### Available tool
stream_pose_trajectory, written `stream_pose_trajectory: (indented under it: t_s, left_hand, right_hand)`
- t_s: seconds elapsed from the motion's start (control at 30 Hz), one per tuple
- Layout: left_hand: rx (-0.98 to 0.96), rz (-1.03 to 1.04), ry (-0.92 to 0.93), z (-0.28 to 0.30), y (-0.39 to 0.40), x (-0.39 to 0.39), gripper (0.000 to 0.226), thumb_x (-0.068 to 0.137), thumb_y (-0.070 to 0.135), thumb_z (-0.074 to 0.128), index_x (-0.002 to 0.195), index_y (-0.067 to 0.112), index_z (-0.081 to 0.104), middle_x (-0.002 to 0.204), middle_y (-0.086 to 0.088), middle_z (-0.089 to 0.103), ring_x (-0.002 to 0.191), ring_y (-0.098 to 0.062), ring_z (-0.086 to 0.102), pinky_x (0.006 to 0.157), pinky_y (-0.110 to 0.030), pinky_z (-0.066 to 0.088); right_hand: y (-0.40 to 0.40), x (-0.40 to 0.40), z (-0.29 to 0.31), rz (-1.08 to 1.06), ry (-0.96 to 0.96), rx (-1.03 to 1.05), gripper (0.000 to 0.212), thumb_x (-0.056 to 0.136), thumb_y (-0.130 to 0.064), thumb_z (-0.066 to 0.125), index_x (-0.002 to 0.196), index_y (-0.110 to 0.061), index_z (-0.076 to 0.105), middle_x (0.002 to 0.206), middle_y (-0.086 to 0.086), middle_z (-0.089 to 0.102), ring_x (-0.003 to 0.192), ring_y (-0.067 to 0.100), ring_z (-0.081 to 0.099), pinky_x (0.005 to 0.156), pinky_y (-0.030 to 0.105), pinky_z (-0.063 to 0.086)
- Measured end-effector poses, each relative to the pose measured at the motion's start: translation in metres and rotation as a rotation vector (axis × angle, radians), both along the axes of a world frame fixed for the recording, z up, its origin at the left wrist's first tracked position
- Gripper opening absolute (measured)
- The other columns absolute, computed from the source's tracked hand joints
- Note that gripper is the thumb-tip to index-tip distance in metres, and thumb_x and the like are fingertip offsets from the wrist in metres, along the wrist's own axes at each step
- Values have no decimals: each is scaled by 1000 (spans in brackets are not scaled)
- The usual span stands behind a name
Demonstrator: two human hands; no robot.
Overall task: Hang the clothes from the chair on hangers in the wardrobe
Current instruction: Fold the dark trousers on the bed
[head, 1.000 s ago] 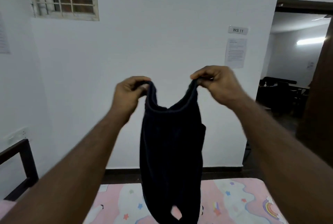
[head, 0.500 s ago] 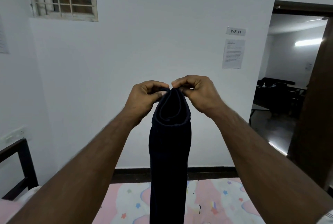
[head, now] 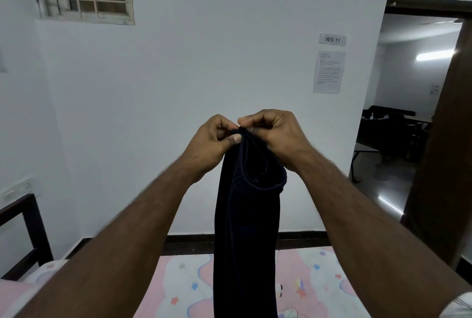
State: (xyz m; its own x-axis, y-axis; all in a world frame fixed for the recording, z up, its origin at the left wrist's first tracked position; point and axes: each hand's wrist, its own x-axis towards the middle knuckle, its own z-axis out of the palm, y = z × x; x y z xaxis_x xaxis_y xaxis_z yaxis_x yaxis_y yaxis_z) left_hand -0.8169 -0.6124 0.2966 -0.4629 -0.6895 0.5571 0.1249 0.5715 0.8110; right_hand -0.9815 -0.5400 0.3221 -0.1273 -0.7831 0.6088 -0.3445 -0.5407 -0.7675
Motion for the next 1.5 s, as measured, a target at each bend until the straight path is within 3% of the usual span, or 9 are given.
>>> stream_pose_trajectory:
  t_s: [0.17,0.3,0.5,0.67,0.83,0.93,1.03,1.23,1.5]
  left_hand:
    - [-11,72,-17,-7,-7,3,11,92,9,67,92,14,58,98,-17,72,92,-32,70,86,-54,55]
    - [11,150,13,-13,-14,7,11,91,10,70,91,16,60,96,-11,72,87,-18,68,80,-40,56]
    - [15,298,85,-18,-16,1,12,89,16,74,92,17,63,94,2,73,90,-12,71,82,-33,58]
    - [-49,418,92,-27,-11,-3,13,87,23,75,91,24,62,94,11,70,94,-5,67,86,-31,55]
    - [-49,451,94,-33,-6,-8,12,88,24,74,90,25,62,92,15,69,91,0,65,80,-23,51]
    - [15,438,141,-35,-11,-6,12,87,24,75,88,26,63,91,11,72,91,-7,69,86,-36,58]
    - [74,418,169,-36,-14,-3,11,86,25,76,88,26,65,93,8,73,93,-12,71,89,-43,59]
    - [183,377,244,-34,-18,5,10,88,19,76,91,17,67,100,-2,73,98,-20,71,90,-44,59]
    - [363,173,307,-32,-20,28,13,93,14,71,103,14,62,93,-1,72,85,-14,68,66,-29,54]
  right_hand:
    - [9,-7,11,-193,236,-26,15,86,-9,73,93,-22,76,91,-8,75,86,12,70,85,33,58]
    - [35,-16,14,-250,457,30,12,83,-19,78,86,-30,76,79,-20,71,78,11,65,71,16,49]
    - [39,-34,3,-380,335,95,6,81,-22,80,82,-27,77,70,-18,69,67,0,60,66,19,48]
    - [34,-42,-5,-411,340,341,10,78,-28,83,74,-20,77,79,-11,75,82,6,68,72,29,54]
    - [19,-50,-25,-297,172,498,42,76,-43,84,109,-23,66,106,1,70,101,18,67,77,37,61]
    - [18,-59,-42,10,4,516,88,69,-53,84,143,-32,43,131,-5,60,121,15,60,101,44,50]
    - [13,-60,-70,143,-100,530,108,58,-38,91,148,-42,30,136,-5,58,122,16,60,105,44,43]
    - [-2,-37,-83,43,-283,340,56,73,5,82,123,-10,62,115,11,72,104,27,71,79,35,59]
    - [-1,-42,-60,100,-241,302,35,86,-5,74,120,-11,68,115,7,73,104,24,72,83,37,58]
